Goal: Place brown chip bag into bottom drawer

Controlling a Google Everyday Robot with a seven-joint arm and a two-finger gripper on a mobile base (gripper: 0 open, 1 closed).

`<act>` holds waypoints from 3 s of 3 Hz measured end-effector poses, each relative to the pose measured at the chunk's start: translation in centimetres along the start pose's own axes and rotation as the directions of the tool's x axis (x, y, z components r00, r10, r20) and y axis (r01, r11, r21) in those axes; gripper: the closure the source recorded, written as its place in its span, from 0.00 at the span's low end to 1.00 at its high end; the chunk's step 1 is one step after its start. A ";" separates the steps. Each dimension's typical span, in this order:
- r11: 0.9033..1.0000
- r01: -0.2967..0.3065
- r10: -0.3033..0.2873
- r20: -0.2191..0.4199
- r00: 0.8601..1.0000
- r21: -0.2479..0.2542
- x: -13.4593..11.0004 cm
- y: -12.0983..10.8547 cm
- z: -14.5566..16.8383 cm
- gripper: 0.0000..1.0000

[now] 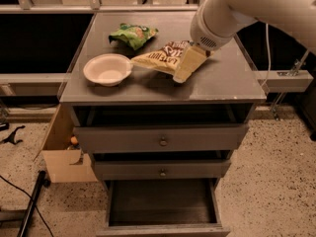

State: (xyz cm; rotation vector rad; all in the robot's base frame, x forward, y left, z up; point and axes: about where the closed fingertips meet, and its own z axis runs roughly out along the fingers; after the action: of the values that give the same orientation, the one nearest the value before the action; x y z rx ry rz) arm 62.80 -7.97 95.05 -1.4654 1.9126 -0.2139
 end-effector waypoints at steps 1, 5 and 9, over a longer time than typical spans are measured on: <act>1.000 0.004 -0.004 0.005 1.000 -0.013 -0.6 0.6 0.6 0.00; 1.000 -0.027 0.027 -0.023 0.999 -0.008 0.5 -1.2 7.7 0.00; 0.999 -0.046 0.046 -0.075 0.996 0.005 1.7 -3.0 12.5 0.89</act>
Offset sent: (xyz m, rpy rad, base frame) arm 0.0251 0.0251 -0.0329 0.0090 0.0200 0.0188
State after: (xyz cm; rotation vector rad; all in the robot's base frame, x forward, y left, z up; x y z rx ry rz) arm 72.66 -7.06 86.66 -1.4282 2.0026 -0.2534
